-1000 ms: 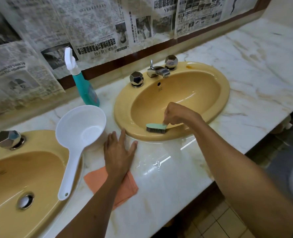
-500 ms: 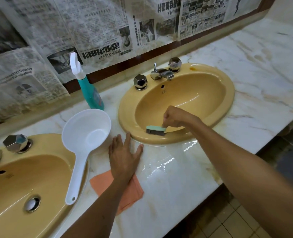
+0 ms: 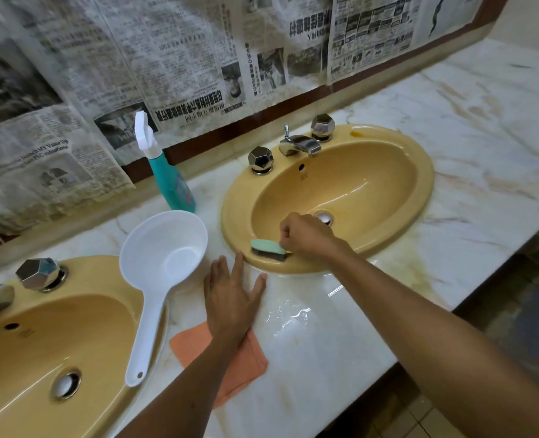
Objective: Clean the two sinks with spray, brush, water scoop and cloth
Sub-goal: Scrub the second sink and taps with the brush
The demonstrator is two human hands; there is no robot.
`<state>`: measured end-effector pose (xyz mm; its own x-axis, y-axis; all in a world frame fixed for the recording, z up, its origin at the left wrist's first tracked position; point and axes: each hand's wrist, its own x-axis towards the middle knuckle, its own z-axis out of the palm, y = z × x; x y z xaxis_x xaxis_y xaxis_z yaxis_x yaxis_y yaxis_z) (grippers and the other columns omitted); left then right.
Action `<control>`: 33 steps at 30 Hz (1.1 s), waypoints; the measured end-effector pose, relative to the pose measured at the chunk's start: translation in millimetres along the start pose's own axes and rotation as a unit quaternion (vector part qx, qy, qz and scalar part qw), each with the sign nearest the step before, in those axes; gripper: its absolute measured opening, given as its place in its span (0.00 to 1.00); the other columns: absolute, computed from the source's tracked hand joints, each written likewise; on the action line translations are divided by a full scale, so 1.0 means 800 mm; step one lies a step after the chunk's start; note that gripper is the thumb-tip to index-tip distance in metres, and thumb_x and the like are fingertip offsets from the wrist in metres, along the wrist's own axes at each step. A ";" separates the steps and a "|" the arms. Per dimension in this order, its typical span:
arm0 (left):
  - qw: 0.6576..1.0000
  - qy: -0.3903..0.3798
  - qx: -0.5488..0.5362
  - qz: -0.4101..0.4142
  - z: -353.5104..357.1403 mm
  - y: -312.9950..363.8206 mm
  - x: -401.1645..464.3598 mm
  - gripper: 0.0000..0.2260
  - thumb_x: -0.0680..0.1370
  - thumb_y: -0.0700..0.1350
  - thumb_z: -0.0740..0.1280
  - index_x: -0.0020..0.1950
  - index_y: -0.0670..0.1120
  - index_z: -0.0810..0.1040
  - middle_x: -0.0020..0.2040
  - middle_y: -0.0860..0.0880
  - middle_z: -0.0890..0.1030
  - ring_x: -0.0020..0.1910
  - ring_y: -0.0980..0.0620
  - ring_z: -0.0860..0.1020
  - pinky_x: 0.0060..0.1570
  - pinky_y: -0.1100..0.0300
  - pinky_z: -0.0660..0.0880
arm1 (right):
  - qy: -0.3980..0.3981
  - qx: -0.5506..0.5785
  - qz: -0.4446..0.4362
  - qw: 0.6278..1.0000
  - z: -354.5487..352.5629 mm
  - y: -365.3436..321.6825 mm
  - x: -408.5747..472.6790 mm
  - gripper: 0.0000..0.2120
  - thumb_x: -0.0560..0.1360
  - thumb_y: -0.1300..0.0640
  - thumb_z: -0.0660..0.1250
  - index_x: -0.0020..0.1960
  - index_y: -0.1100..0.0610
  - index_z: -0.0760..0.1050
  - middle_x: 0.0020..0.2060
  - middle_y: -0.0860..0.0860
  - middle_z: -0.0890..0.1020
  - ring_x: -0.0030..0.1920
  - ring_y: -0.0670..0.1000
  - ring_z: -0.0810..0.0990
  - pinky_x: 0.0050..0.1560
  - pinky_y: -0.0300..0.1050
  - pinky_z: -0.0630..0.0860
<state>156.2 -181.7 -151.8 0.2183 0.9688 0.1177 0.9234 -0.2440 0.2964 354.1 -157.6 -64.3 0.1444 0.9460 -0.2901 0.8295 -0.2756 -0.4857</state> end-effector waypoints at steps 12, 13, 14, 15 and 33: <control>1.000 0.012 -0.013 -0.003 -0.002 0.002 0.001 0.35 0.75 0.68 0.53 0.75 0.48 0.69 0.71 0.36 0.72 0.72 0.39 0.68 0.72 0.45 0.63 | 0.031 -0.063 0.004 0.998 0.003 -0.022 -0.027 0.05 0.71 0.61 0.64 0.44 0.53 0.74 0.46 0.55 0.80 0.50 0.60 0.78 0.42 0.46 0.67; 1.000 0.018 -0.013 -0.003 -0.002 0.002 0.002 0.35 0.75 0.67 0.53 0.75 0.48 0.70 0.70 0.36 0.72 0.71 0.39 0.68 0.71 0.44 0.64 | 0.032 -0.073 0.002 0.997 0.002 -0.018 -0.034 0.05 0.71 0.61 0.64 0.45 0.53 0.75 0.46 0.54 0.80 0.49 0.60 0.77 0.43 0.46 0.66; 1.000 0.020 -0.014 -0.005 -0.001 0.002 0.001 0.35 0.75 0.67 0.54 0.75 0.47 0.70 0.70 0.36 0.72 0.71 0.38 0.69 0.71 0.44 0.64 | 0.031 -0.081 0.008 0.996 -0.001 -0.008 -0.042 0.05 0.72 0.61 0.63 0.45 0.53 0.74 0.46 0.54 0.79 0.48 0.60 0.76 0.43 0.46 0.66; 1.000 0.015 -0.011 -0.005 0.000 0.001 0.000 0.35 0.76 0.67 0.54 0.75 0.47 0.69 0.70 0.36 0.72 0.71 0.38 0.69 0.71 0.45 0.64 | 0.031 -0.080 0.023 0.996 -0.003 0.003 -0.050 0.05 0.72 0.61 0.62 0.44 0.52 0.73 0.45 0.54 0.78 0.47 0.60 0.75 0.42 0.45 0.65; 1.000 0.020 -0.006 -0.006 0.002 0.003 0.001 0.35 0.75 0.67 0.53 0.75 0.48 0.69 0.70 0.38 0.72 0.71 0.40 0.68 0.72 0.46 0.62 | 0.030 0.289 0.087 0.953 0.064 0.060 -0.162 0.17 0.74 0.58 0.71 0.63 0.54 0.77 0.45 0.51 0.82 0.26 0.51 0.81 0.31 0.42 0.75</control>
<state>159.0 -181.1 -152.7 0.1952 0.9690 0.1513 0.9215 -0.2340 0.3100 347.8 -302.3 -92.1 0.2984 0.8804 -0.3685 0.3562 -0.4610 -0.8128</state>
